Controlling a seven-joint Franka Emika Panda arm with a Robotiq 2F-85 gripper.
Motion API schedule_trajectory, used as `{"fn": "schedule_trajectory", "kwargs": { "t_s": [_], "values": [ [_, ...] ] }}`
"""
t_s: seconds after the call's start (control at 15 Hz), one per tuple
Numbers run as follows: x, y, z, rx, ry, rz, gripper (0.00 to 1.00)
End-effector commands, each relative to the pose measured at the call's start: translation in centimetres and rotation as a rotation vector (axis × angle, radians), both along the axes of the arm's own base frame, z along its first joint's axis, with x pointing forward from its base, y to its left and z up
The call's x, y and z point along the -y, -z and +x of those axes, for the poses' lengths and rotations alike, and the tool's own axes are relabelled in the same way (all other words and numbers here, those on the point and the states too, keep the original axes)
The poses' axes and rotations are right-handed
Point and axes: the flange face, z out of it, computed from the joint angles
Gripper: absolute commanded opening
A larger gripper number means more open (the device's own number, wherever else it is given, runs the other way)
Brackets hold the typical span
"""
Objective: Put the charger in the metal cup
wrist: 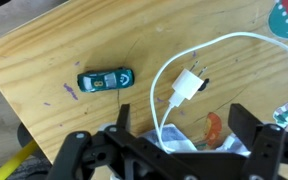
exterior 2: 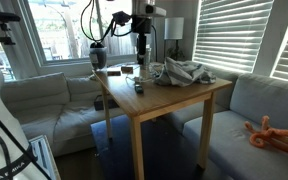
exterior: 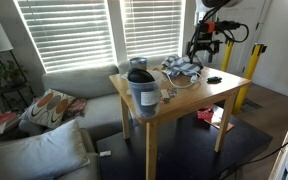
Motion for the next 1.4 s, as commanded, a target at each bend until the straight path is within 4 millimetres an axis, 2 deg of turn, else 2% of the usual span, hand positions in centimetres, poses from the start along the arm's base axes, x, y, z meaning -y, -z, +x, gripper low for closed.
{"fn": "schedule_trajectory", "kwargs": {
  "t_s": [0.0,0.33,0.53,0.67,0.93,1.07,1.33],
  "values": [
    [-1.0,1.2,-0.5,0.037,0.048,0.038,1.0],
    [-1.1,2.9,-0.9,0.039,0.113,0.041,0.98],
    [-1.3,3.7,-1.1,0.035,0.144,0.048,0.79],
    [-1.6,4.1,-1.2,0.03,0.16,0.054,0.72],
    [-1.5,4.5,-1.2,0.05,0.195,0.061,0.79],
    [-1.4,4.9,-1.1,0.061,0.212,0.059,0.8],
    [-1.5,5.6,-1.0,0.064,0.236,0.061,0.71]
  ]
}}
